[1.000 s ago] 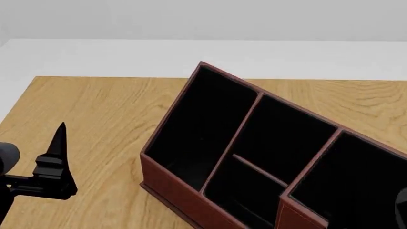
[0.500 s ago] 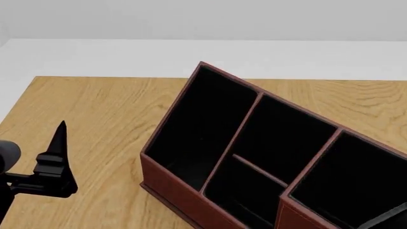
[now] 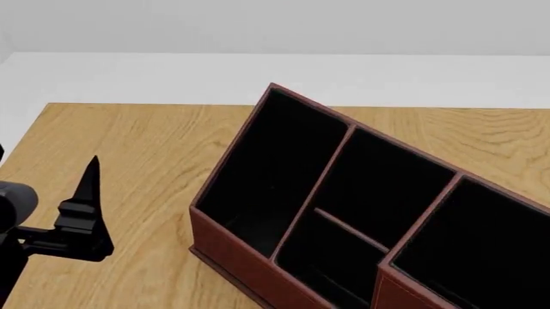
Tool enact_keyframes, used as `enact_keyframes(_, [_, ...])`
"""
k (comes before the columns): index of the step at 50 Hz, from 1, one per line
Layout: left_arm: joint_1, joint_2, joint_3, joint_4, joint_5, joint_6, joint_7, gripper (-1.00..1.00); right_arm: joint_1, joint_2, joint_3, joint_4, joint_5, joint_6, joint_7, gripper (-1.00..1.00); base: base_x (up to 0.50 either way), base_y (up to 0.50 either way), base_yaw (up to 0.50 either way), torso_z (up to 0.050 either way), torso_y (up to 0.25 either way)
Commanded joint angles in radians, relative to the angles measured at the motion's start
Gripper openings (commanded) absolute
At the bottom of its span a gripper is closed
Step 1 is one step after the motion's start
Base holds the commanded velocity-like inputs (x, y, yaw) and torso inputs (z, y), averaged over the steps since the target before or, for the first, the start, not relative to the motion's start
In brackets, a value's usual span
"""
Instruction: Pick up the book and place it in the front compartment of the caddy.
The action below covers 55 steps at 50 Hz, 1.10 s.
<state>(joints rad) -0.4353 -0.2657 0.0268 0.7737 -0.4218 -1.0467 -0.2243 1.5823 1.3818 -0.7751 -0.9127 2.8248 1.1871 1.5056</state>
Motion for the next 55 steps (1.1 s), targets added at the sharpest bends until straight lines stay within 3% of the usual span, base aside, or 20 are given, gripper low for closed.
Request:
enact_keyframes(1, [-0.006, -0.003, 0.013, 0.000, -0.002, 0.001, -0.007, 1.00, -0.044, 0.052, -0.050, -0.024, -0.042, 0.009, -0.052, 1.00, 0.00, 0.00, 0.00, 0.000, 0.000])
enact_keyframes(19, [0.029, -0.012, 0.018, -0.015, 0.000, 0.042, -0.009, 1.00, -0.114, 0.186, -0.066, -0.028, -0.202, 0.036, -0.204, 1.00, 0.00, 0.00, 0.00, 0.000, 0.000])
enact_keyframes(47, [0.030, -0.021, 0.019, -0.016, -0.010, 0.046, -0.026, 1.00, -0.211, 0.188, -0.140, 0.022, -0.444, 0.089, -0.382, 1.00, 0.00, 0.00, 0.00, 0.000, 0.000])
enact_keyframes(55, [0.028, -0.022, 0.019, -0.020, -0.013, 0.051, -0.028, 1.00, -0.222, 0.149, -0.154, 0.076, -0.407, 0.146, -0.329, 1.00, 0.00, 0.00, 0.00, 0.000, 0.000])
